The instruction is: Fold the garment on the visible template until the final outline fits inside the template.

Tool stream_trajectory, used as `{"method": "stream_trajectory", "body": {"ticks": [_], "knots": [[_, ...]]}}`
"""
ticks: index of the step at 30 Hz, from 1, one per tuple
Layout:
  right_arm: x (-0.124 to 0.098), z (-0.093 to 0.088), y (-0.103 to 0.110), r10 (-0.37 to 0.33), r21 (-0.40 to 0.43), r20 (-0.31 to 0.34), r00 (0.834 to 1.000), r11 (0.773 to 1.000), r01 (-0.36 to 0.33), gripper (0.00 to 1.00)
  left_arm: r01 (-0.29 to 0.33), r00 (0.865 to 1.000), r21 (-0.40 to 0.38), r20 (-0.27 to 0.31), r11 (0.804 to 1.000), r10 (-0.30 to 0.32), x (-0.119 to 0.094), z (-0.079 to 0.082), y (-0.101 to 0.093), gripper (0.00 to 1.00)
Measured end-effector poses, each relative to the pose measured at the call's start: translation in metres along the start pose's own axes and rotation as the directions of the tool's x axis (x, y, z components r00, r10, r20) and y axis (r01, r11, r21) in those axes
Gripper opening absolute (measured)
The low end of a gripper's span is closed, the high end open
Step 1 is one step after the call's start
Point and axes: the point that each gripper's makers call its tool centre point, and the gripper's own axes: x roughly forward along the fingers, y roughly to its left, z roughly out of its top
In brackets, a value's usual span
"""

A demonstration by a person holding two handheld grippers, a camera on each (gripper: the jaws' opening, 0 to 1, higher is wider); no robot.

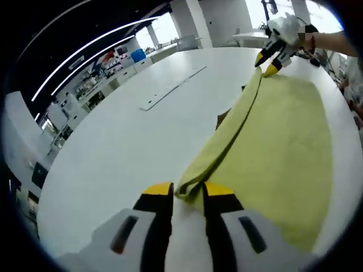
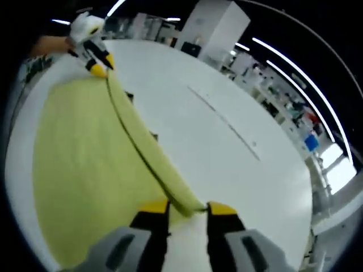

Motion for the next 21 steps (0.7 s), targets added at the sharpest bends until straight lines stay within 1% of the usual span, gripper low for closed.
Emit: {"method": "stream_trajectory", "body": {"ticks": [2, 4, 5, 6, 7, 8, 9, 10, 11, 12, 13, 14, 15, 16, 17, 19, 20, 21], "knots": [[0.002, 0.001, -0.006, -0.014, 0.034, 0.014, 1.000, 0.999, 0.014, 0.19, -0.013, 1.000, -0.013, -0.009, 1.000, 0.013, 0.003, -0.001, 0.002, 0.16], [0.003, 0.004, -0.008, -0.036, 0.077, 0.028, 0.999, 0.996, 0.034, 0.19, -0.038, 0.999, -0.033, -0.003, 0.999, 0.038, 0.003, 0.003, 0.005, 0.15], [0.005, 0.007, -0.014, -0.056, 0.117, 0.046, 0.997, 0.992, 0.050, 0.18, -0.084, 0.996, -0.063, -0.008, 0.994, 0.084, 0.004, 0.002, 0.013, 0.14], [0.006, 0.008, -0.017, -0.070, 0.149, 0.053, 0.996, 0.987, 0.061, 0.16, -0.100, 0.995, -0.090, -0.006, 0.991, 0.099, 0.004, 0.002, 0.018, 0.12], [0.008, 0.009, -0.023, -0.085, 0.199, 0.067, 0.994, 0.978, 0.070, 0.14, -0.102, 0.994, -0.144, 0.017, 0.984, 0.106, 0.005, 0.005, 0.020, 0.12], [0.008, 0.010, -0.027, -0.100, 0.242, 0.076, 0.992, 0.967, 0.078, 0.13, -0.101, 0.994, -0.169, 0.028, 0.980, 0.107, 0.005, 0.007, 0.021, 0.13], [0.007, 0.012, -0.032, -0.116, 0.302, 0.091, 0.989, 0.950, 0.084, 0.13, -0.107, 0.991, -0.229, 0.050, 0.967, 0.122, 0.004, 0.010, 0.025, 0.13], [0.007, 0.013, -0.033, -0.122, 0.320, 0.097, 0.988, 0.944, 0.085, 0.14, -0.113, 0.990, -0.252, 0.055, 0.961, 0.131, 0.001, 0.010, 0.026, 0.13], [0.005, 0.015, -0.035, -0.132, 0.350, 0.106, 0.986, 0.933, 0.087, 0.14, -0.123, 0.988, -0.270, 0.059, 0.955, 0.144, 0.000, 0.010, 0.029, 0.13], [0.003, 0.016, -0.038, -0.141, 0.393, 0.115, 0.983, 0.915, 0.086, 0.14, -0.136, 0.984, -0.314, 0.064, 0.940, 0.163, -0.003, 0.012, 0.031, 0.13], [0.003, 0.015, -0.041, -0.143, 0.414, 0.114, 0.983, 0.907, 0.084, 0.14, -0.125, 0.984, -0.343, 0.076, 0.931, 0.161, -0.004, 0.013, 0.031, 0.15], [0.002, 0.014, -0.041, -0.136, 0.425, 0.115, 0.984, 0.902, 0.075, 0.16, -0.113, 0.985, -0.383, 0.081, 0.917, 0.155, -0.006, 0.009, 0.032, 0.17], [0.001, 0.016, -0.040, -0.131, 0.432, 0.119, 0.984, 0.899, 0.067, 0.18, -0.111, 0.985, -0.388, 0.081, 0.915, 0.154, -0.007, 0.008, 0.032, 0.20], [-0.001, 0.017, -0.038, -0.120, 0.449, 0.128, 0.984, 0.892, 0.051, 0.21, -0.108, 0.985, -0.374, 0.086, 0.921, 0.150, -0.009, 0.008, 0.033, 0.20], [-0.003, 0.019, -0.038, -0.118, 0.458, 0.132, 0.984, 0.888, 0.045, 0.25, -0.103, 0.985, -0.377, 0.088, 0.920, 0.146, -0.011, 0.008, 0.032, 0.20], [-0.007, 0.020, -0.035, -0.106, 0.471, 0.146, 0.983, 0.882, 0.025, 0.31, -0.071, 0.988, -0.412, 0.100, 0.909, 0.122, -0.015, 0.010, 0.025, 0.25], [-0.011, 0.022, -0.030, -0.093, 0.487, 0.154, 0.984, 0.873, 0.006, 0.36, -0.041, 0.985, -0.442, 0.131, 0.896, 0.109, -0.016, 0.011, 0.024, 0.27], [-0.013, 0.022, -0.027, -0.084, 0.493, 0.158, 0.984, 0.870, -0.005, 0.40, -0.032, 0.984, -0.452, 0.141, 0.891, 0.106, -0.019, 0.012, 0.022, 0.30]]}}
